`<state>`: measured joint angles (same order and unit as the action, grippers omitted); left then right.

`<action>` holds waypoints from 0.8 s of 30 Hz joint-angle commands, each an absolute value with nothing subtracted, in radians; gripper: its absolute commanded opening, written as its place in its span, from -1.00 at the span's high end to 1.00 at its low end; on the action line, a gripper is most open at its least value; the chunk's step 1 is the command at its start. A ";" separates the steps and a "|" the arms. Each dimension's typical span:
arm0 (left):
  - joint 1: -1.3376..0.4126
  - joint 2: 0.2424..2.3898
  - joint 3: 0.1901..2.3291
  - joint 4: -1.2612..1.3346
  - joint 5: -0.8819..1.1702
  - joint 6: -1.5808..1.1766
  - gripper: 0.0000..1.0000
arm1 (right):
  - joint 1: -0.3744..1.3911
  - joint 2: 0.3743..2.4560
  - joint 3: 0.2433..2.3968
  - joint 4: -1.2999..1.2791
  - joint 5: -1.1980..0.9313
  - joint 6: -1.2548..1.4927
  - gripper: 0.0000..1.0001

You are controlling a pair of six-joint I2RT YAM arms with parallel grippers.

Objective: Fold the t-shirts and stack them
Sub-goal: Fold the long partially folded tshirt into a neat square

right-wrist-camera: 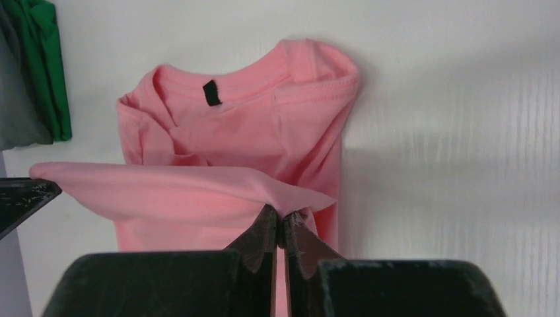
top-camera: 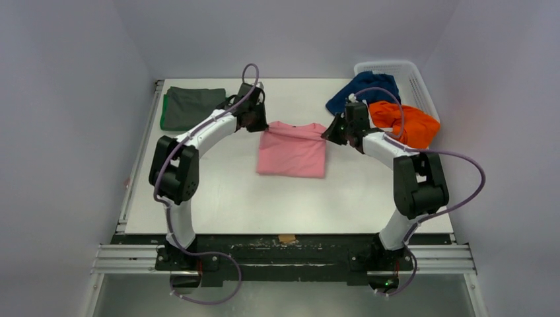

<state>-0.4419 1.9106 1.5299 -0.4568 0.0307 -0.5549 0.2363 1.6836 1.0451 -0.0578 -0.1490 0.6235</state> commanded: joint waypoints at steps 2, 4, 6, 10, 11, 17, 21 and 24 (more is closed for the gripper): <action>-0.410 2.014 1.657 -0.452 0.022 -0.514 0.96 | 0.196 1.803 1.167 0.078 -0.200 0.591 0.96; -0.403 2.057 1.719 -0.467 0.029 -0.505 0.60 | 0.186 1.864 1.210 0.086 -0.212 0.592 0.53; -0.403 2.083 1.766 -0.495 0.031 -0.499 0.02 | 0.181 1.893 1.250 0.057 -0.208 0.588 0.04; -0.403 2.032 1.715 -0.505 0.040 -0.498 -0.82 | 0.181 1.836 1.236 -0.032 -0.142 0.547 -0.40; -0.403 2.003 1.670 -0.486 0.048 -0.497 -0.98 | 0.181 1.799 1.198 -0.019 -0.134 0.546 -0.56; -0.403 1.924 1.459 -0.433 0.180 -0.483 -1.00 | 0.181 1.566 0.981 -0.019 -0.114 0.549 -0.71; -0.404 1.973 1.424 -0.410 0.240 -0.497 -0.92 | 0.180 1.423 0.869 -0.041 -0.116 0.556 -0.73; -0.406 2.031 1.438 -0.395 0.262 -0.505 -0.84 | 0.181 1.350 0.831 -0.078 -0.119 0.552 -0.73</action>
<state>-0.4061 1.9804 1.4265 -0.4564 0.1894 -0.5045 0.1814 1.4300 0.8726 -0.0441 -0.1394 0.5644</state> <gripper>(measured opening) 0.942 0.861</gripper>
